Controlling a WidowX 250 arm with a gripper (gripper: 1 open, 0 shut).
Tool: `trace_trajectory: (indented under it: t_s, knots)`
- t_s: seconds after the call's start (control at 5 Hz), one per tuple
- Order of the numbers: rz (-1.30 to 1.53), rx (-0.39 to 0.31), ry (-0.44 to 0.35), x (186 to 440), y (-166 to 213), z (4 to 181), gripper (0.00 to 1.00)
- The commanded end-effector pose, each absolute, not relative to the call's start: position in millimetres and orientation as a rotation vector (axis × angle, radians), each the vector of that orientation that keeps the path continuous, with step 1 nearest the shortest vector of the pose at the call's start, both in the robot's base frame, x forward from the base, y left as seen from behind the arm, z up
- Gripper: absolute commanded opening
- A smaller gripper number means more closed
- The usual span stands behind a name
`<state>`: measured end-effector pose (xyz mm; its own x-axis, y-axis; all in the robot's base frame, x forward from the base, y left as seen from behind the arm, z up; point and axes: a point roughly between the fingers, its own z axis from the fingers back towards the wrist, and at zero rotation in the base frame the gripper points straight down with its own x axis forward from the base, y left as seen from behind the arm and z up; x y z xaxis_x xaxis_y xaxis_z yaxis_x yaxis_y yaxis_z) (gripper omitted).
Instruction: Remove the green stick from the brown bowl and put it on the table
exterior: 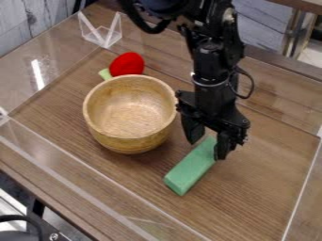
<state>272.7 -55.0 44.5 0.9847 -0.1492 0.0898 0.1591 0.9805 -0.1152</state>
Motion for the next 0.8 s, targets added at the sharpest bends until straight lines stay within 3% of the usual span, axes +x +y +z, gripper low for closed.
trace_trajectory:
  t_s: [0.0, 0.2, 0.6]
  knots:
    - [-0.157, -0.136, -0.157, 276.0, -55.9, 60.5, 1.00]
    - [-0.160, -0.140, -0.169, 273.6, -54.2, 58.7, 1.00]
    - [-0.258, -0.155, -0.200, 276.2, -34.5, 72.4, 1.00]
